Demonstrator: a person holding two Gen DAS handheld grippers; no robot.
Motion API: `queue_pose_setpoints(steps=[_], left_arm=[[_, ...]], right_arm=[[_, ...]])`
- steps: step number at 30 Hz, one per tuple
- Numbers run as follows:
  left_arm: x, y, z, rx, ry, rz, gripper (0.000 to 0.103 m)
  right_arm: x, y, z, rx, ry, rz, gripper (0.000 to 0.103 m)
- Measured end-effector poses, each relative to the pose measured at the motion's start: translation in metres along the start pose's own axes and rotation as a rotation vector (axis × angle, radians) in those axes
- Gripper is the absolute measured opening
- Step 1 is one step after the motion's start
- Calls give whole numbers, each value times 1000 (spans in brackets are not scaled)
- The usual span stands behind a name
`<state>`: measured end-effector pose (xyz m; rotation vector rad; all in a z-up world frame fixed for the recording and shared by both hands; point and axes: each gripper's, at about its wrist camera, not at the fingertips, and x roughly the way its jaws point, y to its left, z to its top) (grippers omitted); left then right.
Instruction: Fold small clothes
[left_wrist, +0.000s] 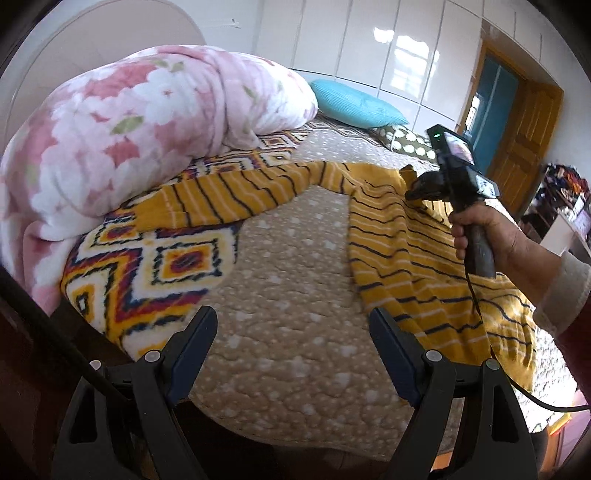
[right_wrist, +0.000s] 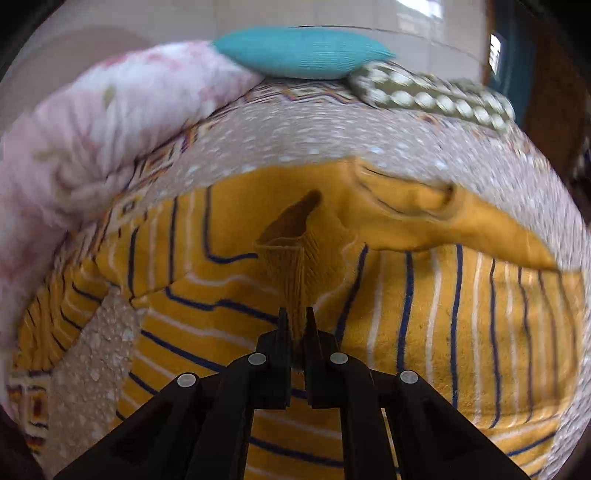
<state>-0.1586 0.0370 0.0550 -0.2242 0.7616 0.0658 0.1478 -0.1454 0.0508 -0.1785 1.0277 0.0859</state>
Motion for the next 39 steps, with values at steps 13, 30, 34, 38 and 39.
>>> queue_pose_setpoints(steps=[13,30,34,38,39], left_arm=[[-2,31,-5,-94,8,27,83],[-21,111,-22,-346,-22,39,83],[-20,108,-23,-328,-19,52,83],[-16,100,-20,-302,-12,60,83],[-17,97,-18,-295,-14,56,83]], right_arm=[[-14,144,-26,-462,-14,61,21],[-40,349,-92,-845,-103,189,57],[-25,380,-93,-849,-139,135,55],[-34,371,-73,-737,-98,201,6],[-42,358,-63,-677,-107,237,6]])
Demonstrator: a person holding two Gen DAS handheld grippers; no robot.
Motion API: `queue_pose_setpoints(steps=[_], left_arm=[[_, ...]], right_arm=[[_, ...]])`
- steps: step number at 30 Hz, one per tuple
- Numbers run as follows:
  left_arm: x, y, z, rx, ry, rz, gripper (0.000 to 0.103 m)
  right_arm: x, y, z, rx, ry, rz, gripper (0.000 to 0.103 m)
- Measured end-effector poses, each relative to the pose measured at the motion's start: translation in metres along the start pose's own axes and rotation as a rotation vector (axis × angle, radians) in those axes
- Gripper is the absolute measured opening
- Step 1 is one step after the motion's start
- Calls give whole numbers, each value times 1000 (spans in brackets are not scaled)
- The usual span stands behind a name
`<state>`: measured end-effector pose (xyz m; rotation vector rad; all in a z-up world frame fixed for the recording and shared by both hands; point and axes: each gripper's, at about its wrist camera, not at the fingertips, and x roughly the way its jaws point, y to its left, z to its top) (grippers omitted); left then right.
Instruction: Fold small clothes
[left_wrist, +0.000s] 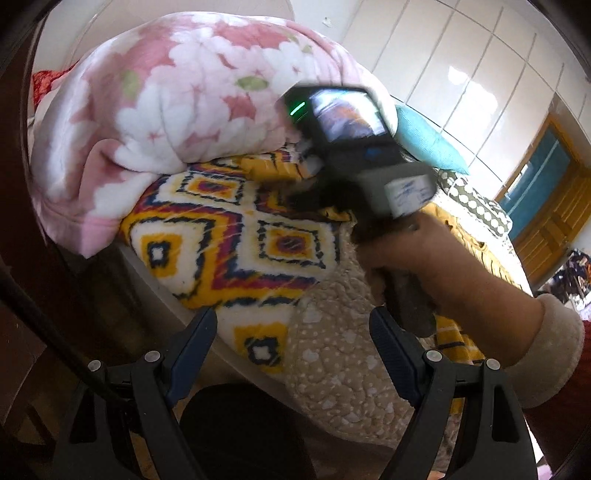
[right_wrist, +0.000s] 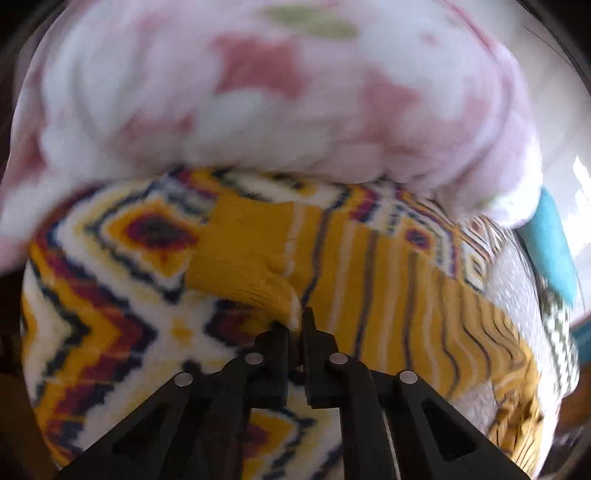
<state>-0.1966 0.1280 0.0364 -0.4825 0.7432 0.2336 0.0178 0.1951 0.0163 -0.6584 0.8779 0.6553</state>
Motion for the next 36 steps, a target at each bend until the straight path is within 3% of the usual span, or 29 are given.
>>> queue_pose_setpoints(steps=[4,8,13,15,18,20,22,23,27,31,36], left_arm=[[-3,-15,0,26,-3,-14,83],[-4,-34,0,57,-1,-33,83],[1,-62,-4,103,22,-62,83],[4,-74,-6,127,34,-71,83],[14,-97,-8,173,64,-89,83],[18,-110,-9,194,80,-101,83],[21,-122,-9,212,89,-112,83],[23,-126,-9,219,94,-112,83],[29,-143,-6,255,105,-87,83],[37,-150,-6,273,121,-64,83],[52,-148,-11,224,185,-66,83]], right_arm=[[-45,-90,-10,286,-66,51,6],[-97,-207,-63,561,-118,14,6],[-144,-349,-188,894,-122,-118,6],[-151,-386,-246,1025,-82,-169,6],[-138,-425,-328,1156,51,-215,7],[-127,-437,-371,1248,114,-188,12],[-139,-443,-396,1306,25,-140,16],[-148,-444,-402,1305,18,-164,20],[-181,-439,-413,1219,11,-179,28],[-215,-403,-431,1157,-12,-75,43],[-238,-351,-441,1078,-6,-9,43]])
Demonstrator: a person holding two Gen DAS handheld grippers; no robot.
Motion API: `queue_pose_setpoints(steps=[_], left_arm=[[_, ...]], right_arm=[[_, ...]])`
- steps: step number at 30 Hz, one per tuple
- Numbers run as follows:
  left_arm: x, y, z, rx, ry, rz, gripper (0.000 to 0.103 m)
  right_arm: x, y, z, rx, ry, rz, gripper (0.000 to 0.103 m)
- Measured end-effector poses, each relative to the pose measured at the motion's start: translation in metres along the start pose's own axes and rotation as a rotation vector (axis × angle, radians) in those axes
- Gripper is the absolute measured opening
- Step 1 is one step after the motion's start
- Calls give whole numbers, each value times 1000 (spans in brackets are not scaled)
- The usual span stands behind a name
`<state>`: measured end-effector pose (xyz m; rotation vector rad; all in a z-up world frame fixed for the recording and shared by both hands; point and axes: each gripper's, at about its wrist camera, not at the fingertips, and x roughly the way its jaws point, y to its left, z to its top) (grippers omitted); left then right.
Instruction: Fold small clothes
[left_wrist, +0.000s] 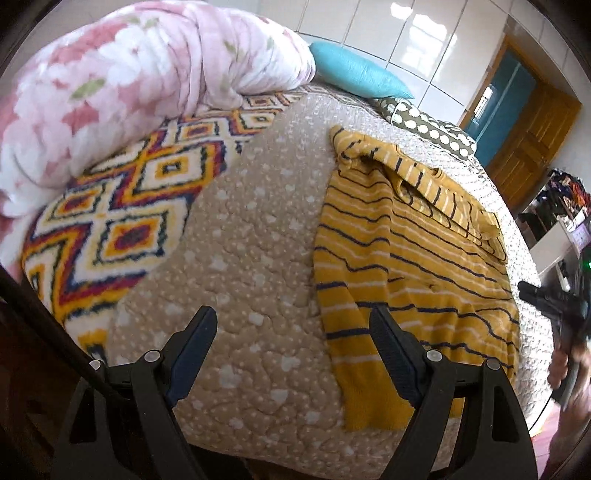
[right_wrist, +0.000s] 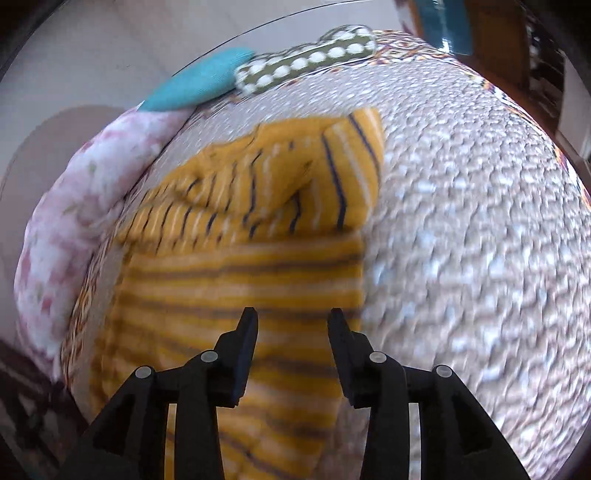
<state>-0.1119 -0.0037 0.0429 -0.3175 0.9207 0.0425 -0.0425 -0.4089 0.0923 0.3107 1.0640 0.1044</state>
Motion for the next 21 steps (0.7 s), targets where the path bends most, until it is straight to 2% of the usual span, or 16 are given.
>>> queue_pose_setpoints(steps=[4,7,9,11,13,17,18,21], left_arm=[[-3,-13,-7,37,-13,40,83],[-10,-22,-10,74,-27,48,83],[-13,-24,-10,90,-38,63,83],[-15,-22,-7,93,-50,80,83],[-15,-16,-3,91,-59,100,83],[-5,1,4,69,-46,120,83],[-1,5,5,61,-35,123,83],[8,19,8,37,-8,138,83]], right_arm=[[9,42,-8,-66,13,81,42],[31,83,1,-114,19,119,22],[53,114,12,-137,26,137,21],[78,143,25,-169,29,121,21],[110,170,41,-192,35,68,21],[163,201,68,-169,46,-37,22],[177,207,73,-153,69,-50,22],[200,234,75,-170,115,-18,24]])
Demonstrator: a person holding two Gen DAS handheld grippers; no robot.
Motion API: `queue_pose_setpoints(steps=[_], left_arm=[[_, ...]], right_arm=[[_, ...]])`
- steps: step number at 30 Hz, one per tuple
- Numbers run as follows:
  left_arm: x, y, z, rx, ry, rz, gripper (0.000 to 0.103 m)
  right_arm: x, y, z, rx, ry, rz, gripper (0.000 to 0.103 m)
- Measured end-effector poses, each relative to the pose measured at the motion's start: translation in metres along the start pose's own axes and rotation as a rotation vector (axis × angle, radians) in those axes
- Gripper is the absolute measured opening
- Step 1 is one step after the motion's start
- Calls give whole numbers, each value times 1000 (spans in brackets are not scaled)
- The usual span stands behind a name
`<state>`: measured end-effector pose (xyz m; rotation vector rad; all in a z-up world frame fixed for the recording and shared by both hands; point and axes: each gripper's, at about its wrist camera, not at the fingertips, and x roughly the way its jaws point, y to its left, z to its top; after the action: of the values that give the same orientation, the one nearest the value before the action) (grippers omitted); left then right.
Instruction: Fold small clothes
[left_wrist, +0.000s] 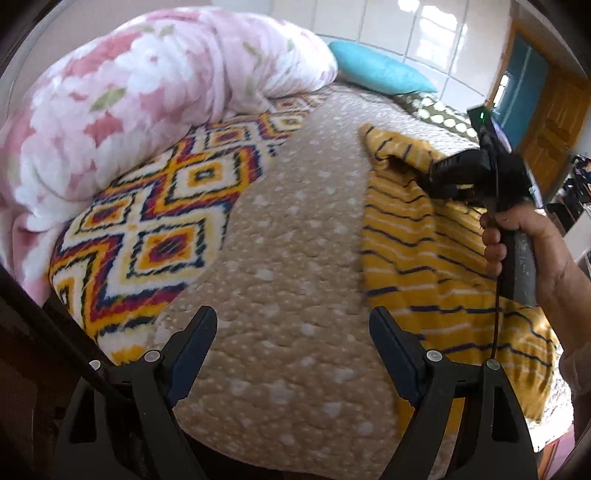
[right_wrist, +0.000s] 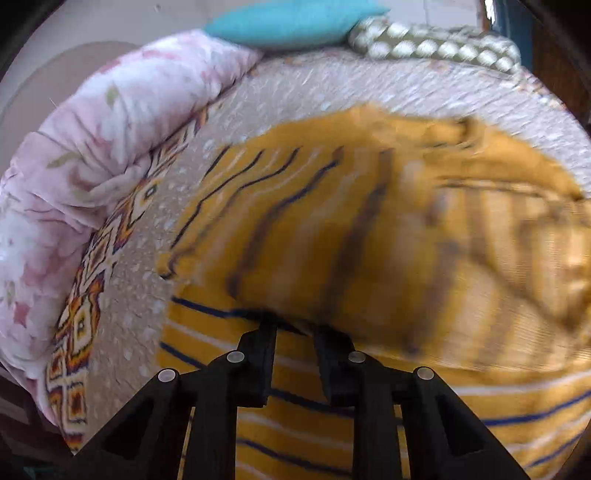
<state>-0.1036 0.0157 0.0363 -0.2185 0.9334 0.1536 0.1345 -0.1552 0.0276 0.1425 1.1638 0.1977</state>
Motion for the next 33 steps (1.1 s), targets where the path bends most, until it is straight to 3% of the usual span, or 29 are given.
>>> queue_pose_setpoints(steps=[2,7,13,17,23,28,33], left_arm=[[3,6,1,-5,5,-1,83],[8,5,3,-2,18,-17,83],[15,-28,1,49,41,-87,83],[23,-57,-1,105,64,-151,83],[45,-89,-7,144,144,-209,83],[45,-101,-15,124,172,-281,83],[37,-89,-16,86,169,-337,83]], right_arm=[[-4,15,-5,-42,24,104,24],[-58,13,-47,-131,23,189,25],[-143,-61,-108,-153,-37,64,39],[-198,-131,-152,-49,-105,-35,48],[-224,-200,-212,141,-132,-20,52],[-221,-230,-250,268,-144,63,52],[-218,-232,-271,323,-183,145,55]])
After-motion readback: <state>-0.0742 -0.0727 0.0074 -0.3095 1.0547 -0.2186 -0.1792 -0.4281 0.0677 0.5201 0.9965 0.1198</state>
